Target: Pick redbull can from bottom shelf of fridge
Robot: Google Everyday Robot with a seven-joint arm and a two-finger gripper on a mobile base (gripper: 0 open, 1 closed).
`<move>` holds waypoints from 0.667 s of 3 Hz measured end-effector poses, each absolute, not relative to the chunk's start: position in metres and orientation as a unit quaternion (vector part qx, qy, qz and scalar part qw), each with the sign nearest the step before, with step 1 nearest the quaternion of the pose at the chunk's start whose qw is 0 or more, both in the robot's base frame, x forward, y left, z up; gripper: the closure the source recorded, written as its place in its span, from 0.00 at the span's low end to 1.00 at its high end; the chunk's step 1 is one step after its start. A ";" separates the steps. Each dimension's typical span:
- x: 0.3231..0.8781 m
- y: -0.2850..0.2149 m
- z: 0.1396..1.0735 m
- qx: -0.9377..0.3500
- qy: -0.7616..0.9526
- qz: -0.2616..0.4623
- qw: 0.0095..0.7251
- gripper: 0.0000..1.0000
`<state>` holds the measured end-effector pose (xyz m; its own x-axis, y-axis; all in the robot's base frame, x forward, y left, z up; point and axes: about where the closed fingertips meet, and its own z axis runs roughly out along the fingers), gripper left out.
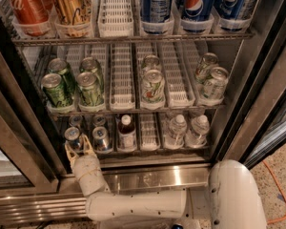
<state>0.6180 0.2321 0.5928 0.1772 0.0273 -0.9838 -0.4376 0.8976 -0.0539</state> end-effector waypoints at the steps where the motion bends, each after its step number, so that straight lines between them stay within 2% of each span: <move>1: 0.617 0.231 0.595 -0.166 0.620 0.153 0.751 1.00; 2: 0.612 0.228 0.607 -0.166 0.612 0.148 0.759 1.00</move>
Offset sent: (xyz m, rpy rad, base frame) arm -0.0131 -0.0077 0.0253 -0.0067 -0.0582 -0.0178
